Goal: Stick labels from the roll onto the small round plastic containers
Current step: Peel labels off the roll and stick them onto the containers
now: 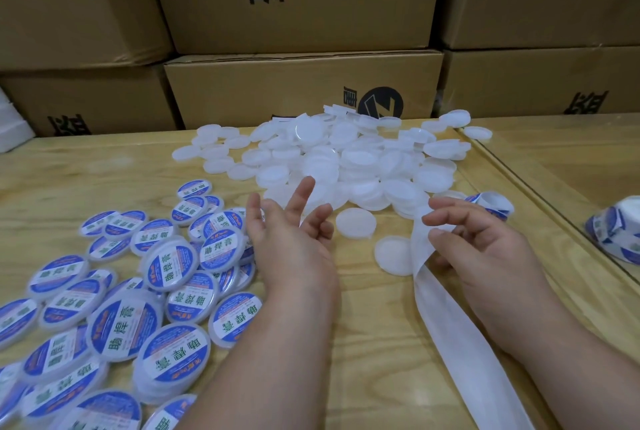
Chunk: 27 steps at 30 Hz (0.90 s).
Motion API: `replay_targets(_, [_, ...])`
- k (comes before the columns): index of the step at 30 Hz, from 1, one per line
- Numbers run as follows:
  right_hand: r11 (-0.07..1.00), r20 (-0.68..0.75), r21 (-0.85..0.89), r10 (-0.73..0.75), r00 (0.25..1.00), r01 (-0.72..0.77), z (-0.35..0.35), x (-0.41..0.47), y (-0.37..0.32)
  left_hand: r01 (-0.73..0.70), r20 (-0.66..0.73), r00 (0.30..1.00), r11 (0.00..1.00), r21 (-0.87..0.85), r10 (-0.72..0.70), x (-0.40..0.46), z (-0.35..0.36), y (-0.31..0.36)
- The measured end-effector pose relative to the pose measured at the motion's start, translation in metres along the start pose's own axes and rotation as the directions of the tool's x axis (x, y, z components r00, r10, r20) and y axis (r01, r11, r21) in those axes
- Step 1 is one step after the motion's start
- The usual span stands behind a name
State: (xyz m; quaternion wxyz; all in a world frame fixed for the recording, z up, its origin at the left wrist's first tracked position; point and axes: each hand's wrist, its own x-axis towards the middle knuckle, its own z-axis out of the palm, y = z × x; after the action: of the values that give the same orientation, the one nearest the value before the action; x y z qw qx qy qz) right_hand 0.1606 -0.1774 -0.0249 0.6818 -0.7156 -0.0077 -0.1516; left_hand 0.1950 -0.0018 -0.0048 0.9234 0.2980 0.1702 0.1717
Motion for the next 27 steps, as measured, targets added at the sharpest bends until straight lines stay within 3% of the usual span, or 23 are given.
replay_targets(3, [1.000, -0.001, 0.004, -0.001, 1.000, 0.001, 0.000, 0.000, 0.000, -0.100, 0.141, 0.988, 0.962, 0.252, 0.066, -0.005, 0.000, -0.006])
replay_targets(5, [1.000, -0.004, -0.013, -0.004, 1.000, 0.004, 0.000, 0.000, 0.000, -0.229, 0.303, 0.949, 0.856, 0.464, 0.089, -0.011, 0.000, -0.014])
replay_targets(8, [1.000, -0.020, -0.019, -0.004, 1.000, 0.003, 0.000, 0.000, 0.000, -0.442, 0.552, 0.834, 0.576, 0.688, -0.019, -0.020, -0.004, -0.028])
replay_targets(12, [1.000, -0.033, -0.005, 0.006, 0.999, -0.006, 0.000, 0.000, 0.001, -0.693, 0.710, 0.699, 0.162, 0.702, -0.087, -0.023, -0.008, -0.035])
replay_targets(14, [1.000, -0.035, -0.004, 0.003, 0.999, -0.003, 0.000, 0.000, 0.000, -0.702, 0.703, 0.706, 0.051, 0.711, -0.081, -0.022, -0.007, -0.034])
replay_targets(18, [1.000, -0.030, -0.004, -0.004, 1.000, 0.003, 0.001, -0.001, -0.001, -0.560, 0.588, 0.807, -0.243, 0.792, 0.058, -0.024, -0.007, -0.031])
replay_targets(20, [1.000, -0.028, -0.008, -0.005, 1.000, 0.005, 0.001, 0.000, 0.000, -0.467, 0.509, 0.853, -0.268, 0.843, 0.112, -0.023, -0.008, -0.027])
replay_targets(27, [1.000, -0.028, -0.003, -0.008, 1.000, 0.008, 0.000, 0.001, 0.001, -0.301, 0.342, 0.937, -0.326, 0.896, 0.076, -0.022, -0.007, -0.026])
